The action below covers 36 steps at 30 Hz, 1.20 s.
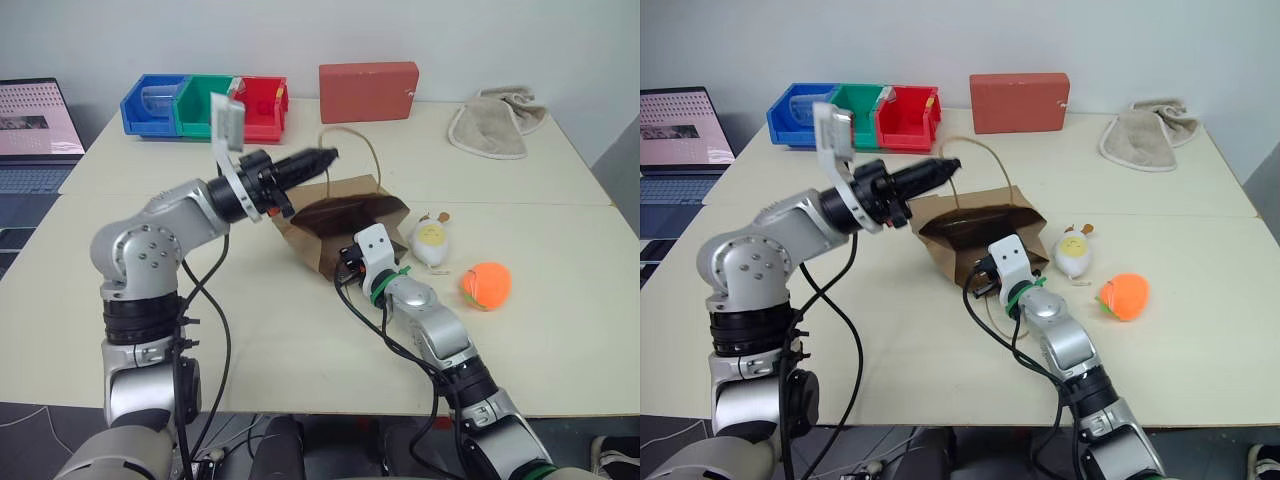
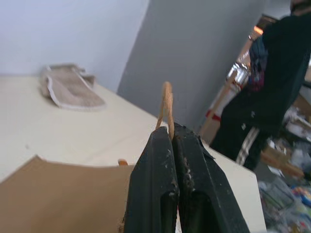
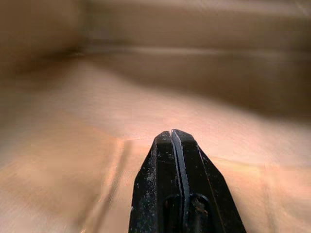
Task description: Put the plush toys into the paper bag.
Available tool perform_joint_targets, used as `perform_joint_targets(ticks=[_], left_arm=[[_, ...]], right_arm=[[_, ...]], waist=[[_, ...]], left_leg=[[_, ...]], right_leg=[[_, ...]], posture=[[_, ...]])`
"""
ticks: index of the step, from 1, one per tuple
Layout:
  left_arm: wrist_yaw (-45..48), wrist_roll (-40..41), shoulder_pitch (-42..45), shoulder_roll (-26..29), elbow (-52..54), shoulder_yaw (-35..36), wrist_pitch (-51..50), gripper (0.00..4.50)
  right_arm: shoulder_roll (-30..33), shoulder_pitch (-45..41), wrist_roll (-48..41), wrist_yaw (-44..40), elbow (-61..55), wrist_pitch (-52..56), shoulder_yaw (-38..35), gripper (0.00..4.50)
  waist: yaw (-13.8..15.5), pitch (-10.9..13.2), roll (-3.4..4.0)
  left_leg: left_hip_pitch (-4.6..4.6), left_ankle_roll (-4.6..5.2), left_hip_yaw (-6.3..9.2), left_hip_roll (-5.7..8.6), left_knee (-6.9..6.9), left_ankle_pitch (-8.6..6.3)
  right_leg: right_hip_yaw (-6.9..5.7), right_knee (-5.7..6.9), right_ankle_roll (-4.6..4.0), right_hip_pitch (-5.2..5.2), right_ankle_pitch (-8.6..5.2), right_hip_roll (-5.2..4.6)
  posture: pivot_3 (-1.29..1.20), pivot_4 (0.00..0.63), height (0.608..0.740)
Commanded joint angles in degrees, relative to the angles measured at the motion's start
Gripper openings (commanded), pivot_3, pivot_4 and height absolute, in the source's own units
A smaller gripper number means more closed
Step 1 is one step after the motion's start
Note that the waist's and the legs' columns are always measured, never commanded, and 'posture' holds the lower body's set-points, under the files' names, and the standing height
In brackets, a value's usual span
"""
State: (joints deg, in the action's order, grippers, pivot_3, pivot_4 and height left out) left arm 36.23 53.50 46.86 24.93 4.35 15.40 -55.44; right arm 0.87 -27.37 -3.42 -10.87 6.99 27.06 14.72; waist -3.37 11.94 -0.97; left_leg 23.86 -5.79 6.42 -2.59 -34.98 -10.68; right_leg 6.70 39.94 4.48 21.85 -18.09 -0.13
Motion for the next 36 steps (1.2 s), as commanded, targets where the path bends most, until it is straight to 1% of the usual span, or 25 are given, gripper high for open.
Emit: perform_joint_targets(ticks=[1, 4, 7, 10, 15, 18, 21, 23, 25, 27, 31, 36], left_arm=[[-1.64, 2.27, 4.23, 1.26, -0.1, 3.38, 1.1, 0.0], [-0.83, 2.27, 6.48, 2.14, -0.04, 3.47, 2.11, 0.0], [-0.24, 4.2, 8.91, 1.96, 0.46, 4.33, 2.66, 0.0], [-0.53, 5.86, 8.86, 1.78, 1.21, 4.62, 2.31, 0.0], [-0.21, 3.93, 6.17, 2.21, 3.03, 3.58, 5.54, 0.0], [1.54, 3.86, 3.67, 3.1, 4.78, 1.82, 5.24, 0.0], [4.54, 0.91, -0.35, 4.49, 6.68, -1.65, 6.65, 0.0], [6.58, -1.63, -3.47, 5.33, 8.15, -4.37, 8.27, 0.0], [6.92, -2.3, -4.66, 5.14, 8.51, -5.09, 9.02, 0.0], [7.62, -2.92, -5.6, 5.04, 8.95, -5.85, 9.82, 0.0], [8.15, -3.46, -6.28, 4.61, 8.64, -6.53, 10.45, 0.0], [8.49, -3.99, -6.87, 4.31, 8.4, -6.96, 11.05, 0.0]], right_arm=[[-1.33, -0.69, 0.27, 1.16, 0.37, -0.34, -1.57, 0.01], [-1.97, -0.73, -0.27, 0.84, 0.89, 0.85, -2.27, 0.01], [-2.32, -1.31, 0.13, 0.69, 1.47, 1.32, -2.36, 0.01], [-3.16, -1.85, 0.0, 1.6, 1.78, 1.77, -3.39, 0.01], [-3.35, -1.73, 0.07, 1.64, 1.28, 2.7, -3.93, 0.01], [-3.37, -1.91, -0.04, 1.35, 0.78, 2.9, -4.05, 0.01], [-3.27, -2.88, -0.35, 0.38, -0.15, 2.56, -4.18, 0.01], [-2.13, -3.55, -1.19, -2.42, -3.19, 2.77, -3.53, 0.01], [-1.26, -3.65, -1.46, -3.8, -5.49, 3.81, -3.28, 0.01], [0.99, -3.24, -1.97, -7.17, -9.34, 4.39, -2.12, 0.01], [7.77, -2.01, -4.2, -14.48, -21.12, 11.14, 0.45, 0.01], [12.75, -2.79, -8.9, -18.86, -31.07, 17.48, -1.16, 0.01]], waist=[[-0.05, 0.0, 0.0], [-0.06, 0.0, 0.0], [-0.05, 0.0, 0.0], [-0.15, 0.0, 0.0], [-0.41, 0.0, 0.0], [-0.41, 0.0, 0.0], [-0.42, 0.0, 0.0], [-0.42, 0.0, 0.01], [-0.4, 0.0, 0.0], [-0.36, 0.0, 0.0], [-0.34, 0.0, 0.0], [-0.29, 0.01, 0.0]], left_leg=[[0.0, 0.0, 0.0, 0.0, 0.0, 0.0], [0.01, 0.0, 0.0, 0.0, 0.01, 0.0], [0.01, -0.01, 0.01, 0.0, 0.02, 0.0], [0.0, -0.01, 0.0, 0.0, 0.04, 0.0], [0.0, -0.01, -0.01, 0.0, 0.08, 0.0], [0.01, -0.01, 0.0, 0.0, 0.09, 0.0], [0.01, -0.01, -0.01, 0.0, 0.1, 0.0], [0.01, -0.01, -0.01, 0.0, 0.11, 0.0], [0.03, -0.01, -0.03, 0.01, 0.1, 0.0], [0.04, -0.01, -0.03, 0.0, 0.1, 0.0], [0.08, -0.01, -0.03, 0.0, 0.12, 0.0], [0.1, -0.01, -0.03, 0.0, 0.13, 0.0]], right_leg=[[0.0, 0.0, 0.0, 0.0, 0.0, 0.0], [0.0, -0.01, 0.0, 0.0, 0.0, 0.0], [-0.02, -0.01, 0.0, 0.0, 0.0, 0.0], [-0.01, -0.01, 0.0, 0.0, 0.0, 0.0], [0.0, -0.02, 0.0, 0.02, 0.0, 0.0], [-0.01, -0.02, 0.0, 0.03, 0.0, 0.0], [0.0, -0.03, 0.0, 0.03, 0.0, 0.0], [0.0, -0.02, 0.0, 0.04, 0.0, 0.0], [0.02, -0.03, 0.0, 0.05, 0.0, 0.0], [0.01, -0.03, 0.0, 0.07, 0.0, 0.0], [0.02, -0.04, 0.0, 0.12, 0.0, 0.0], [0.02, -0.05, 0.0, 0.13, -0.01, 0.0]], posture=[[0.0, 0.15, 0.74], [0.0, 0.15, 0.74], [0.0, 0.15, 0.74], [0.0, 0.15, 0.74], [0.0, 0.15, 0.74], [0.0, 0.15, 0.74], [0.0, 0.15, 0.74], [0.0, 0.15, 0.74], [0.0, 0.15, 0.74], [0.0, 0.15, 0.74], [0.0, 0.15, 0.74], [0.0, 0.15, 0.74]])
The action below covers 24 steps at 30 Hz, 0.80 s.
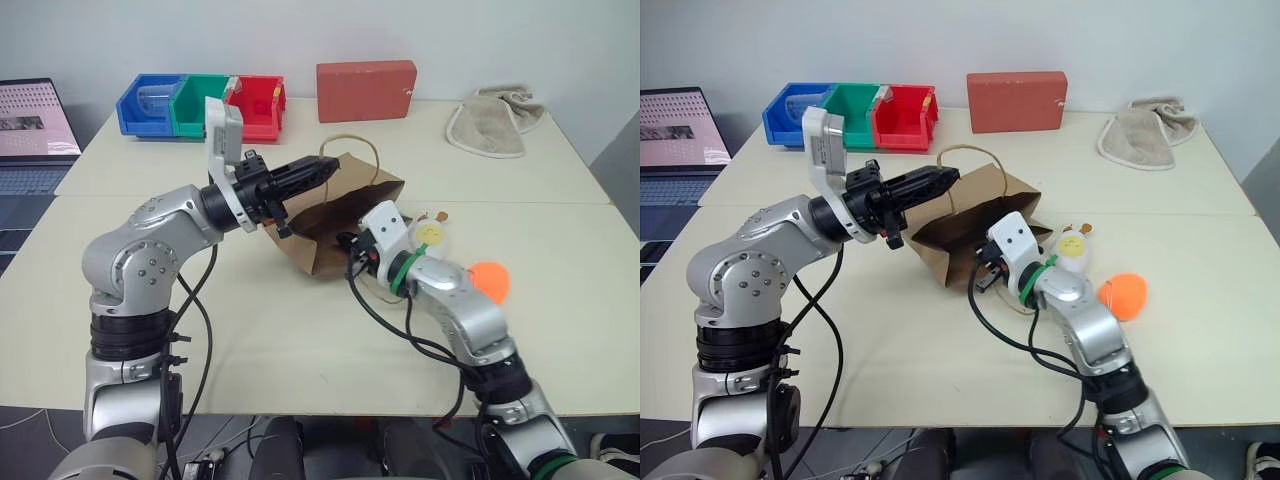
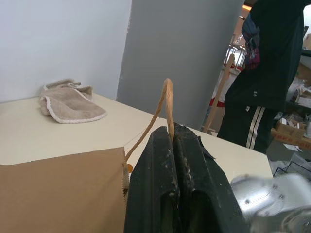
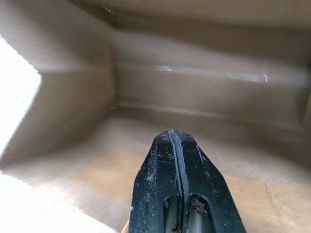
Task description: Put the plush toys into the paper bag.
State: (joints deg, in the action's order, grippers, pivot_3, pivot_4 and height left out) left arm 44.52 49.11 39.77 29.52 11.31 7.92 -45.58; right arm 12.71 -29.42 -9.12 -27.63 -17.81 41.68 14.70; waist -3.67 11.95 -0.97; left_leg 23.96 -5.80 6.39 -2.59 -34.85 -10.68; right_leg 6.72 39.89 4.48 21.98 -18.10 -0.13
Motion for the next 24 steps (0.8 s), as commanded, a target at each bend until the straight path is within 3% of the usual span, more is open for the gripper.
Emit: perform_joint_targets(ticks=[1, 3, 7, 12, 16, 24], left_arm=[[0.36, 0.27, 0.06, -0.37, 1.33, 0.41, 1.34, 0.0], [0.9, -0.4, -0.38, -0.28, 1.38, -0.13, 1.77, 0.0], [1.18, -0.68, -1.13, -0.23, 1.83, -0.54, 1.93, 0.0], [3.23, 0.92, -1.73, 2.54, 2.03, 0.98, 0.34, 0.0], [5.99, 0.97, -2.26, 6.26, 1.5, 1.43, 0.0, 0.0], [4.72, 1.42, -2.56, 5.5, 2.55, 1.32, 0.12, 0.0]], right_arm=[[2.56, -1.39, -5.12, -3.17, -8.87, 4.86, -3.25, 0.17], [5.53, -2.26, -8.69, -5.47, -12.63, 7.68, -6.49, 0.58], [14.05, -2.51, -12.41, -10.14, -16.16, 9.32, -10.63, 2.01], [29.28, 1.56, -8.58, -15.86, -13.89, 4.3, -11.0, 3.79], [36.34, 5.91, -1.67, -17.13, -8.83, -4.55, -7.46, 3.79], [34.56, 5.75, 10.63, -14.15, 2.95, -17.68, -0.25, 3.79]], waist=[[0.02, 0.0, 0.0], [0.08, 0.0, 0.0], [0.39, 0.01, -0.01], [0.43, 0.02, -0.03], [0.26, 0.03, -0.05], [0.33, 0.06, -0.11]], left_leg=[[0.0, 0.0, 0.0, 0.0, 0.0, 0.0], [0.01, 0.0, 0.0, 0.0, -0.01, 0.0], [0.03, 0.0, -0.02, 0.01, -0.02, 0.0], [0.09, 0.01, -0.05, 0.0, 0.0, -0.01], [0.14, 0.02, -0.11, 0.0, 0.02, -0.01], [0.17, 0.02, -0.2, -0.01, -0.02, -0.01]], right_leg=[[0.0, 0.0, 0.0, 0.0, 0.0, 0.0], [0.01, 0.0, 0.0, 0.0, 0.0, 0.0], [0.02, -0.05, 0.0, 0.0, 0.0, -0.01], [0.03, -0.27, 0.01, -0.01, -0.01, -0.02], [0.06, -0.47, 0.02, 0.0, -0.01, -0.02], [0.16, -0.53, 0.03, 0.0, 0.0, -0.03]], posture=[[0.0, 0.15, 0.74], [0.0, 0.15, 0.74], [0.0, 0.15, 0.74], [0.0, 0.15, 0.74], [0.0, 0.15, 0.74], [0.0, 0.15, 0.74]])
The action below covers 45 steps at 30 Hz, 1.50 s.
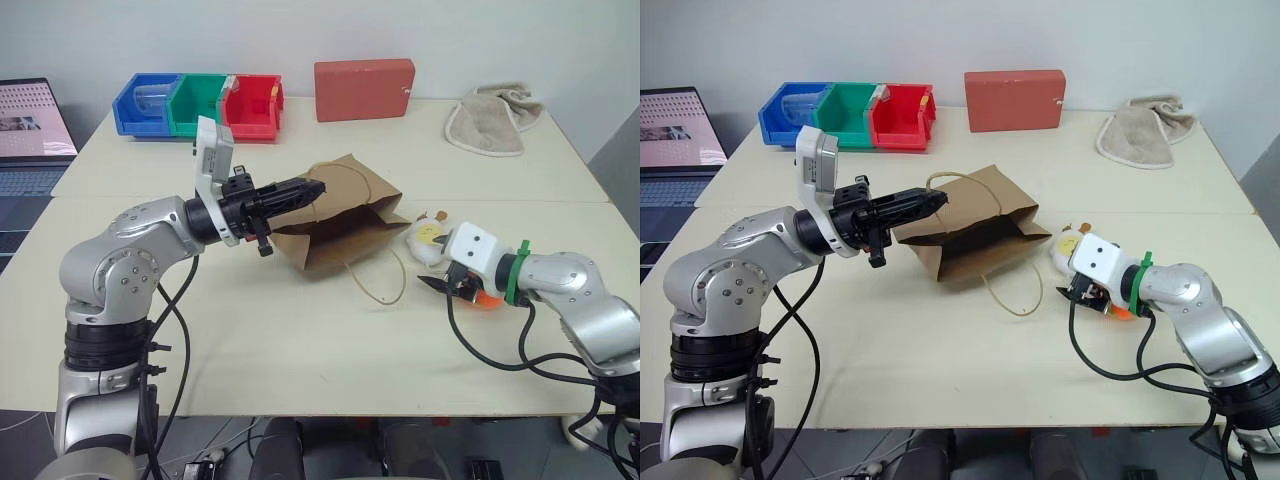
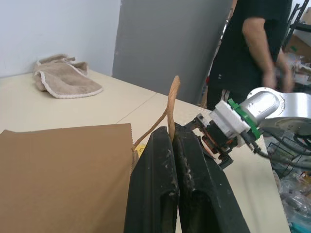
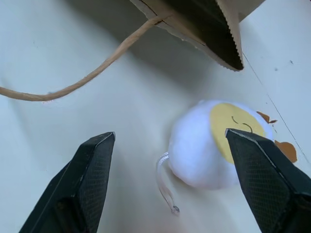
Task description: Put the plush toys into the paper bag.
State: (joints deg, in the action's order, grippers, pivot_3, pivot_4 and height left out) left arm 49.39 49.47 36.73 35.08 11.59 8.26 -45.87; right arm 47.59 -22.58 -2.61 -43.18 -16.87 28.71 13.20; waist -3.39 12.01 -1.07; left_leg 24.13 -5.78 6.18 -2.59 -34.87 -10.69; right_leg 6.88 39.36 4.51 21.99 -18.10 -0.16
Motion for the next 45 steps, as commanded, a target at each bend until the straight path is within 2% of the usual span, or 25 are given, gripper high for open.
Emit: perform_joint_targets(ticks=[1, 2, 5, 13, 14, 17, 21, 24, 26, 28, 30, 32, 36, 40, 45], left_arm=[[-0.24, 0.98, 0.38, -0.13, 2.4, 0.91, 0.44, 0.0], [-0.32, 0.9, 0.31, -0.2, 2.48, 0.84, 0.47, 0.0], [-0.37, 0.89, 0.4, -0.12, 2.52, 0.96, 0.4, 0.0], [-0.49, 0.69, 0.56, -0.09, 2.31, 1.04, 0.51, 0.0], [-0.55, 0.72, 0.66, -0.1, 2.28, 1.1, 0.48, 0.0], [-0.75, 0.82, 1.09, -0.14, 2.0, 1.38, 0.53, 0.0], [-0.77, 0.93, 1.72, 0.09, 1.56, 1.74, 0.55, 0.0], [-0.64, 0.98, 1.9, 0.18, 1.38, 1.81, 0.56, 0.0], [-0.39, 0.89, 2.0, 0.26, 1.24, 1.76, 0.64, 0.0], [-0.16, 0.81, 2.26, 0.25, 0.96, 1.67, 0.73, 0.0], [0.17, 0.83, 2.52, 0.28, 0.9, 1.55, 0.72, 0.0], [0.5, 0.88, 2.88, 0.24, 0.85, 1.46, 0.71, 0.0], [1.18, 1.17, 3.06, 0.35, 1.17, 1.31, 0.44, 0.0], [0.67, 1.44, 3.09, -0.16, 1.69, 1.38, 0.4, 0.0], [0.17, 2.5, 2.96, -0.44, 2.19, 1.89, -0.1, 0.0]], right_arm=[[-1.14, -1.68, 6.66, 2.76, 4.31, -6.64, 2.5, 3.79], [-1.8, -2.13, 8.5, 3.76, 6.12, -8.13, 3.35, 3.79], [-3.54, -3.05, 12.14, 5.8, 10.47, -10.47, 4.19, 3.17], [-5.55, -4.3, 16.49, 7.41, 13.99, -14.55, 2.62, 0.23], [-5.36, -4.47, 15.9, 6.75, 13.68, -14.46, 1.8, 0.04], [-3.62, -5.1, 11.68, 2.74, 11.01, -11.94, -2.18, 0.04], [5.18, -5.84, -2.3, -13.27, 0.28, -5.0, -10.34, 0.04], [9.54, -5.85, -8.1, -18.83, -3.8, -1.48, -12.78, 0.04], [12.85, -7.24, -15.16, -24.49, -8.23, 1.98, -15.24, 0.04], [12.83, -9.89, -21.05, -26.67, -11.69, 5.21, -15.34, 0.04], [8.45, -14.22, -23.36, -23.86, -12.98, 8.3, -12.25, 0.04], [3.5, -17.58, -22.01, -20.64, -12.43, 9.62, -7.76, 0.04], [-1.9, -20.69, -15.45, -17.24, -8.22, 6.7, -0.96, 0.04], [-11.05, -24.57, -6.55, -11.28, 1.14, 1.6, 7.39, 0.04], [-18.59, -26.84, 2.02, -5.76, 8.12, -3.01, 12.58, 0.04]], waist=[[0.05, 0.0, 0.0], [0.03, 0.0, 0.0], [0.04, 0.0, 0.0], [0.06, 0.0, 0.0], [0.06, 0.0, 0.0], [0.09, 0.0, 0.0], [0.31, 0.1, 0.12], [0.3, 0.08, 0.1], [0.29, 0.08, 0.09], [0.1, 0.08, 0.09], [-0.2, 0.08, 0.09], [-0.55, 0.08, 0.07], [-0.34, 0.08, 0.05], [-0.04, 0.08, 0.03], [0.11, 0.08, 0.04]], left_leg=[[0.01, 0.0, 0.0, 0.0, 0.0, 0.0], [0.0, 0.0, 0.0, 0.0, 0.0, 0.0], [-0.01, -0.01, 0.02, 0.0, 0.0, 0.0], [-0.02, -0.01, 0.03, 0.0, -0.02, 0.01], [-0.02, -0.01, 0.03, 0.0, -0.02, 0.01], [-0.02, -0.01, 0.04, 0.01, -0.04, 0.01], [0.01, -0.01, 0.04, 0.04, -0.03, 0.01], [0.0, 0.0, 0.13, 0.02, 0.0, 0.0], [-0.06, 0.0, 0.2, -0.01, 0.02, 0.0], [-0.06, 0.0, 0.18, 0.0, 0.01, 0.0], [-0.09, 0.0, 0.1, 0.0, 0.0, 0.0], [-0.2, 0.0, 0.08, -0.03, -0.03, 0.0], [-0.18, -0.01, 0.09, 0.0, -0.06, 0.01], [-0.14, -0.01, 0.1, 0.0, -0.05, 0.01], [-0.04, -0.01, 0.17, 0.0, -0.01, 0.01]], right_leg=[[0.0, 0.0, 0.0, 0.0, 0.0, 0.0], [0.0, 0.0, 0.0, 0.0, 0.0, -0.01], [-0.02, 0.02, 0.0, 0.0, 0.01, 0.0], [-0.03, 0.05, 0.0, -0.02, 0.01, -0.01], [-0.02, 0.05, 0.0, -0.02, 0.01, -0.01], [-0.03, 0.08, 0.0, -0.03, 0.02, -0.01], [-0.02, 0.08, 0.02, -0.02, 0.03, -0.05], [-0.13, 0.08, 0.02, -0.04, 0.03, -0.05], [-0.2, 0.05, 0.01, -0.13, 0.02, -0.02], [-0.18, 0.03, 0.01, -0.14, 0.02, -0.03], [-0.11, 0.04, 0.01, -0.15, 0.02, -0.03], [-0.11, 0.04, 0.01, -0.22, 0.02, -0.02], [-0.1, 0.03, 0.02, -0.22, 0.02, -0.02], [-0.12, 0.04, 0.02, -0.18, 0.03, -0.03], [-0.18, 0.19, 0.01, -0.02, 0.04, -0.03]], posture=[[0.0, 0.15, 0.74], [0.0, 0.15, 0.74], [0.0, 0.15, 0.74], [0.0, 0.15, 0.74], [0.0, 0.15, 0.74], [0.0, 0.15, 0.74], [0.0, 0.15, 0.74], [0.0, 0.15, 0.74], [0.0, 0.15, 0.74], [0.0, 0.15, 0.74], [0.0, 0.15, 0.74], [0.0, 0.15, 0.74], [0.0, 0.15, 0.74], [0.0, 0.15, 0.74], [0.0, 0.15, 0.74]])
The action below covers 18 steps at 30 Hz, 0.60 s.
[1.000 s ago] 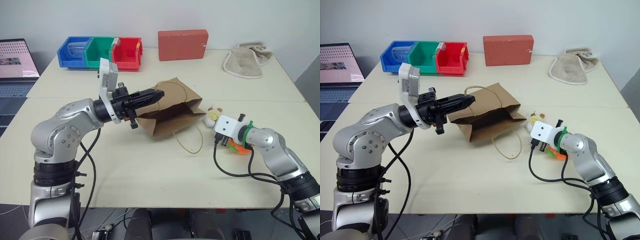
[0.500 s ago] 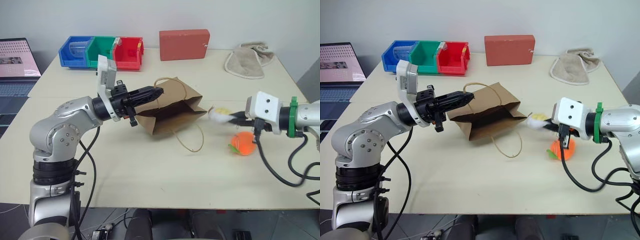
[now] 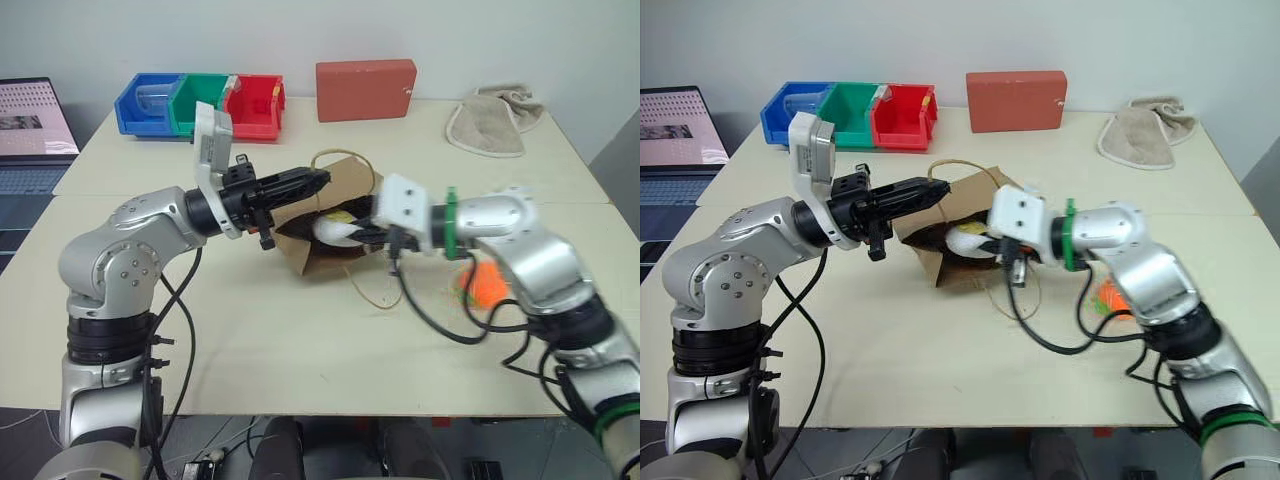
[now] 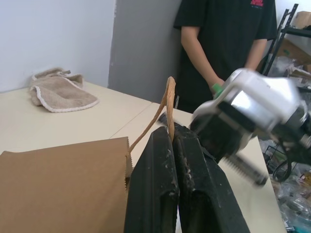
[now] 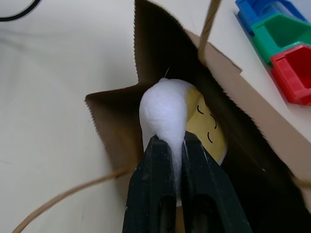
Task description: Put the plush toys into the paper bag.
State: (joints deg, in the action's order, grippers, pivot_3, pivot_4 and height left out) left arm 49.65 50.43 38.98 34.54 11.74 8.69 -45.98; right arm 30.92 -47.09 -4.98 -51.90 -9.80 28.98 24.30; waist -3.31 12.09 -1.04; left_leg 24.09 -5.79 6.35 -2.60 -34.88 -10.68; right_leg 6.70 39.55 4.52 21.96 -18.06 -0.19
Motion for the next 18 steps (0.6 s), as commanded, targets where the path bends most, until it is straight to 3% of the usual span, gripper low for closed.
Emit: perform_joint_targets(ticks=[1, 7, 10, 18], left_arm=[[-0.2, 1.68, 0.68, 0.12, 2.06, 1.5, -0.02, 0.0], [-2.67, 3.78, 2.12, -1.38, 0.15, 3.08, -0.4, 0.0], [-2.44, 4.02, 2.37, -1.03, -0.78, 3.08, -0.55, 0.0], [-2.27, 4.36, 2.72, -1.28, -1.84, 3.1, -0.66, 0.0]], right_arm=[[-2.65, -2.43, 5.45, 3.28, 1.61, -3.85, 1.96, 0.04], [-7.65, -2.3, 12.75, 9.17, 3.78, -6.82, 3.52, 0.04], [-8.36, -1.85, 12.68, 9.36, 3.36, -6.5, 1.96, 0.79], [-7.0, -0.19, 11.43, 6.87, -0.42, -3.3, -0.35, 3.64]], waist=[[0.05, 0.0, 0.0], [0.05, 0.0, 0.0], [0.05, 0.0, 0.0], [0.03, 0.0, 0.0]], left_leg=[[0.06, 0.0, 0.01, 0.0, 0.0, 0.0], [0.26, -0.02, 0.09, 0.0, -0.01, 0.01], [0.26, -0.02, 0.1, 0.02, -0.06, 0.01], [0.24, -0.02, 0.12, 0.02, -0.07, 0.01]], right_leg=[[-0.01, 0.01, 0.0, 0.06, 0.0, 0.0], [-0.11, 0.21, -0.02, 0.28, 0.0, -0.01], [-0.11, 0.23, -0.02, 0.27, 0.0, -0.01], [-0.12, 0.32, -0.02, 0.27, 0.0, 0.0]], posture=[[0.0, 0.15, 0.74], [0.0, 0.15, 0.74], [0.0, 0.15, 0.74], [0.0, 0.15, 0.74]])
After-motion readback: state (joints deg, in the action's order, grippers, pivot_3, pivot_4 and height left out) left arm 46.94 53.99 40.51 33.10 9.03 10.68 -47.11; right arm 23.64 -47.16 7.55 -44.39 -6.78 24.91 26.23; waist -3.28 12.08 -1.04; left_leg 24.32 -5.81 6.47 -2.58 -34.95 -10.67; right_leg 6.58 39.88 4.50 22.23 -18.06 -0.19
